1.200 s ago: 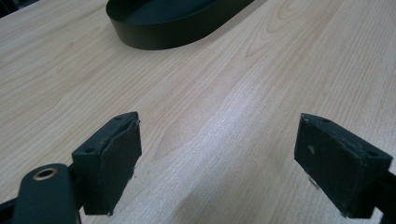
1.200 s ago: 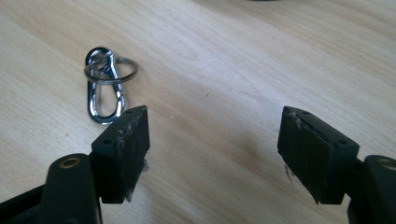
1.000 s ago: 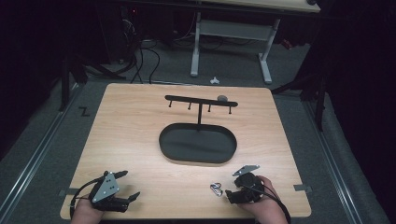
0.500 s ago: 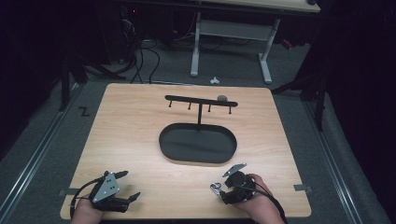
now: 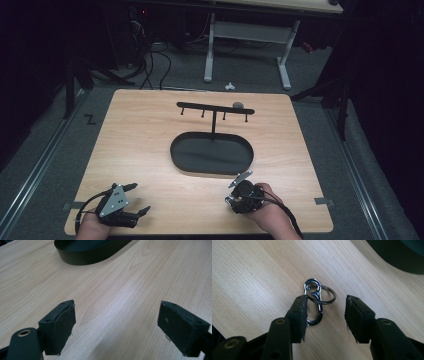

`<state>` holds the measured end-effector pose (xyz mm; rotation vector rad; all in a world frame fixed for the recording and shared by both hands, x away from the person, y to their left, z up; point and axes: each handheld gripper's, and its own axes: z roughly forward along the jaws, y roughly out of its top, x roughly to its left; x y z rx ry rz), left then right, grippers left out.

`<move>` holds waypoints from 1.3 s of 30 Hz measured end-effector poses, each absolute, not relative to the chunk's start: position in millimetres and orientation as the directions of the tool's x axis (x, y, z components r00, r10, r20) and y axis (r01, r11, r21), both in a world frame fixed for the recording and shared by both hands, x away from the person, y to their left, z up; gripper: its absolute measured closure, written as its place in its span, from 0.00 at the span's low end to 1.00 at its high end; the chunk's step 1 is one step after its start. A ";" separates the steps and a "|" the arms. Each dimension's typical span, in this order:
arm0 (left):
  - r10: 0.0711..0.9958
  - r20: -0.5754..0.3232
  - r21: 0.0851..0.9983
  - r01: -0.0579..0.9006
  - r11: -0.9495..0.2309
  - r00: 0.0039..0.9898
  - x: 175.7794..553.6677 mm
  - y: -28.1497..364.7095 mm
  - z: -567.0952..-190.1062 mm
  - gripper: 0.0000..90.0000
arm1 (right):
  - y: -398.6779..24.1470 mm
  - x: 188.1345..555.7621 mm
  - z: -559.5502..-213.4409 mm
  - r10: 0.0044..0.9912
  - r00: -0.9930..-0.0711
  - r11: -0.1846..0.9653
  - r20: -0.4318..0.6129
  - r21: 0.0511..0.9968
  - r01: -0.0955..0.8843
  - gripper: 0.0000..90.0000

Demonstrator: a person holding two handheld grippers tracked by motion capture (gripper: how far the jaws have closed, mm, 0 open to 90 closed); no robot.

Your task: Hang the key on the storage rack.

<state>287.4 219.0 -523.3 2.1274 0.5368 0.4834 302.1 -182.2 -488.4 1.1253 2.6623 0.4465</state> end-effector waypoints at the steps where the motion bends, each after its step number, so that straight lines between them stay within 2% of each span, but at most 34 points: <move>1: 0.537 0.144 0.823 0.200 -0.531 0.831 287.4 219.1 -523.4 0.17 | -181.1 302.6 -488.2 0.722 -0.688 0.664 -0.079 0.359 0.656 0.64; 7: 0.537 0.144 0.824 0.200 -0.530 0.831 287.4 219.5 -523.3 0.17 | -177.6 304.9 -487.8 0.714 -0.696 0.669 -0.071 0.362 0.649 0.75; 8: 0.536 0.143 0.823 0.201 -0.531 0.832 287.4 219.5 -523.2 0.17 | -177.2 305.2 -487.7 0.716 -0.695 0.665 -0.064 0.365 0.652 0.80; 18: 0.536 0.144 0.823 0.201 -0.532 0.832 287.4 218.9 -523.4 0.17 | -183.1 305.9 -485.0 0.738 -0.674 0.635 -0.035 0.374 0.676 0.96; 25: 0.534 0.143 0.822 0.201 -0.533 0.833 287.4 218.7 -523.5 0.17 | -190.1 305.9 -481.9 0.763 -0.645 0.609 -0.042 0.381 0.695 0.96; 29: 0.534 0.143 0.822 0.201 -0.533 0.834 287.3 218.7 -523.5 0.17 | -196.7 305.5 -480.5 0.777 -0.626 0.598 -0.059 0.380 0.706 0.91; 39: 0.530 0.146 0.819 0.198 -0.538 0.836 287.5 217.7 -523.8 0.17 | -206.8 301.1 -479.9 0.794 -0.603 0.580 -0.077 0.394 0.713 0.87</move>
